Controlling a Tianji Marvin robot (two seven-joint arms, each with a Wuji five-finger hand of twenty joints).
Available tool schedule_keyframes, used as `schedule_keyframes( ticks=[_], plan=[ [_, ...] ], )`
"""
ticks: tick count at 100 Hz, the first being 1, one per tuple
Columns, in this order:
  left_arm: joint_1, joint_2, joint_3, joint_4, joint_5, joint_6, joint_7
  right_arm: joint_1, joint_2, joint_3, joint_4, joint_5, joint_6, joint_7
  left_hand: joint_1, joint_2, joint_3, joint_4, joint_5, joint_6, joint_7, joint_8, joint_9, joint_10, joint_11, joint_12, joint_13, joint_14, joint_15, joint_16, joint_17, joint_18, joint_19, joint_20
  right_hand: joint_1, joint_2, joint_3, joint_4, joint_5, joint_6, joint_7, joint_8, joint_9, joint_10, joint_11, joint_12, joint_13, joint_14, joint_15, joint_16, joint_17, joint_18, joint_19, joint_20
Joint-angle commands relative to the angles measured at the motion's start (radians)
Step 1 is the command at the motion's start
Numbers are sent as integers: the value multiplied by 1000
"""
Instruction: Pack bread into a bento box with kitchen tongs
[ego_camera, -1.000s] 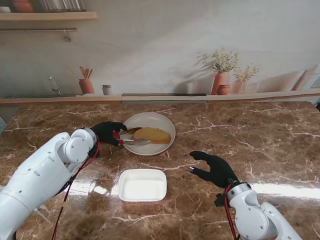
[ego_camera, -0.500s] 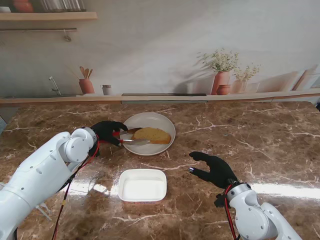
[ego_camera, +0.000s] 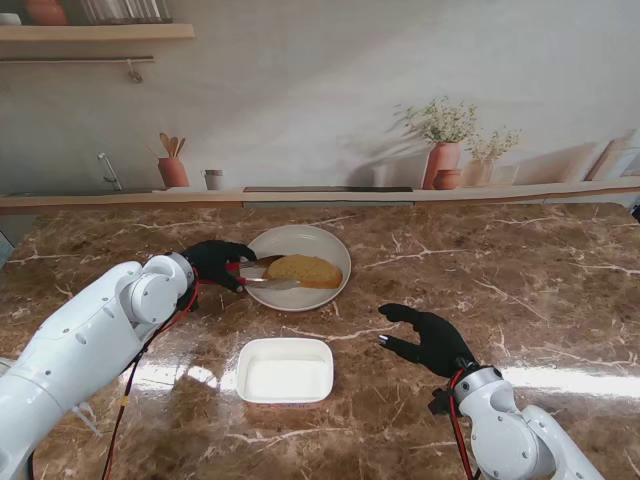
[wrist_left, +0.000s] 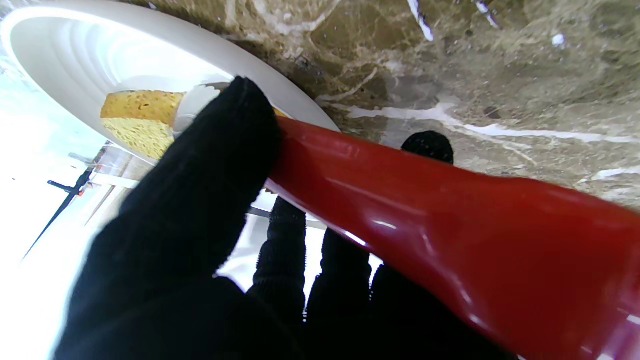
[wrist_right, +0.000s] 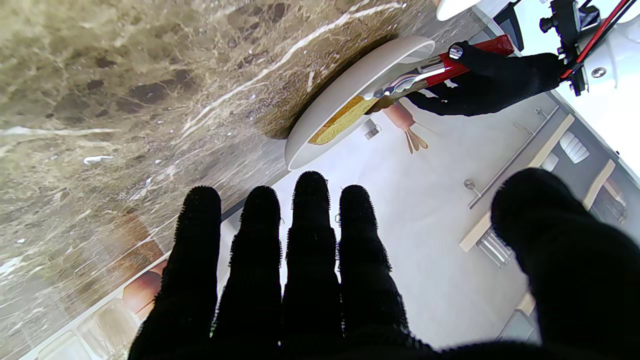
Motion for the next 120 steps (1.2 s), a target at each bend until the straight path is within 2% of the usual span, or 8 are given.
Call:
schedule_keyframes(
  ticks=[1,19,36,52,71,75,83,120],
  plan=[
    [10,-6,13,27,-5,0,-8,-8,-1,0,7,7,1,17,212,210,91,7,414,-58,309,55,171,-36,117,75,52,16,133,52,46,-28,175,107,16,12,-9,23,9,-30,7,-10,14,-13,10,14,2,-2,8,18,-7,0,-17,26],
    [11,-15,12,40,-18,3,21,-8,0,1,8,10,-2,21,239,223,65,10,446,-62,436,89,195,-38,175,152,66,12,168,74,53,-31,197,128,16,13,-11,22,4,-31,4,-11,12,-12,10,14,5,-1,10,21,-7,0,-17,27],
    [17,-24,-1,44,-45,9,34,-8,1,1,7,13,-5,29,259,227,66,6,443,-53,544,125,207,-26,234,229,82,14,200,103,57,-21,212,153,17,14,-12,23,-2,-32,1,-11,5,-12,7,13,4,-1,9,23,-9,0,-18,27],
    [37,-31,-38,33,-64,16,59,-7,1,3,6,12,-6,27,265,220,81,3,446,-60,609,169,218,-40,266,277,89,14,212,118,58,-19,224,170,18,13,-13,23,-6,-32,-1,-11,3,-12,6,13,2,0,8,24,-8,-1,-19,27],
    [76,-34,-100,-10,-70,7,89,-4,0,1,7,9,-8,24,266,210,104,-2,456,-73,665,240,227,-66,289,315,89,15,223,136,54,-18,230,192,18,13,-13,23,-15,-33,-6,-12,-4,-12,4,12,1,1,7,25,-9,-3,-21,27],
    [84,-35,-112,-19,-74,3,94,-4,1,0,7,8,-8,23,262,206,121,-8,463,-74,668,295,230,-71,291,327,90,17,224,144,53,-18,229,206,17,14,-13,23,-17,-32,-7,-12,-5,-12,4,12,2,2,7,25,-8,-3,-20,27],
    [99,-35,-135,-39,-78,-3,99,-3,1,-1,6,8,-9,24,264,206,128,-9,466,-77,691,326,230,-83,306,335,88,18,230,150,48,-16,232,214,17,13,-13,23,-20,-32,-8,-12,-6,-12,4,11,1,2,7,25,-8,-4,-21,27],
    [159,-27,-209,-153,-62,-29,104,1,1,-7,3,4,-7,21,260,204,139,-12,472,-93,704,345,229,-95,320,339,86,17,234,155,43,-17,234,223,18,14,-13,23,-25,-32,-12,-10,-10,-10,4,10,2,0,7,26,-6,-8,-22,27]
  ],
)
